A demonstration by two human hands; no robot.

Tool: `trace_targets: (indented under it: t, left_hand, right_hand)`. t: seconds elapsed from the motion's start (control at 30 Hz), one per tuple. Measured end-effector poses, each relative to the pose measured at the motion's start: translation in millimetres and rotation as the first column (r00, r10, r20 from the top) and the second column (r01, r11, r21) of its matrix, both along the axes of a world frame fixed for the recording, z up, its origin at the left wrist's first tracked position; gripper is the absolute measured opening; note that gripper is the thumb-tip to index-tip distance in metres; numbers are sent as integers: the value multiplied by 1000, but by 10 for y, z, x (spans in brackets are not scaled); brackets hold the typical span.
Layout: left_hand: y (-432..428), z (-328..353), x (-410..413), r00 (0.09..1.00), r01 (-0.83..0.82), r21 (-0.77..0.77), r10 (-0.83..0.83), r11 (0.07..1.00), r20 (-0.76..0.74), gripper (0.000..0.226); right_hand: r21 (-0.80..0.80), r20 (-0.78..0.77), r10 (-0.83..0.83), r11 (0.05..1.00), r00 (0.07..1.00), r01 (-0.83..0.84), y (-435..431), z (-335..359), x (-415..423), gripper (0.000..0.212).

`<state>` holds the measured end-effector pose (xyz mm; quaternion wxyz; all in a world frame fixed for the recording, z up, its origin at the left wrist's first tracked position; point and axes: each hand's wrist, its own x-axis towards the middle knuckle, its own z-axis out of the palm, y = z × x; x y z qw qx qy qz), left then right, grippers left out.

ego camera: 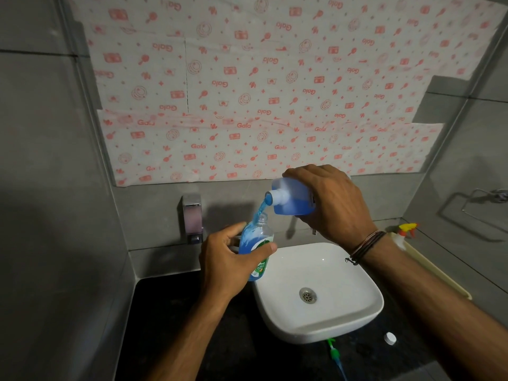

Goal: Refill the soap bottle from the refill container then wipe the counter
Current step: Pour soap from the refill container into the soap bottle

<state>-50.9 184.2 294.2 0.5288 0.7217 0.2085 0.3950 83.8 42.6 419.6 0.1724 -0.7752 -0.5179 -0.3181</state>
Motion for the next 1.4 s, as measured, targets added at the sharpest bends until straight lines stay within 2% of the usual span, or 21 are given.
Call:
trace_targets:
  t: [0.43, 0.63, 0.97, 1.4]
  left_hand:
    - [6, 15, -28, 1000, 14, 18, -14, 1000, 7, 53]
    - [6, 19, -45, 999, 32, 12, -32, 999, 30, 61]
    - [10, 16, -38, 999, 26, 17, -26, 1000, 33, 45]
    - [-6, -2, -31, 1000, 23, 9, -23, 1000, 7, 55]
  right_hand:
    - [9, 8, 20, 1000, 1000, -20, -29, 31, -41, 66]
    - [10, 18, 21, 1000, 1000, -21, -32, 20, -17, 69]
    - [11, 21, 29, 1000, 999, -29, -36, 5, 9, 70]
    - [-4, 19, 9, 1000, 1000, -9, -61, 21, 2, 68]
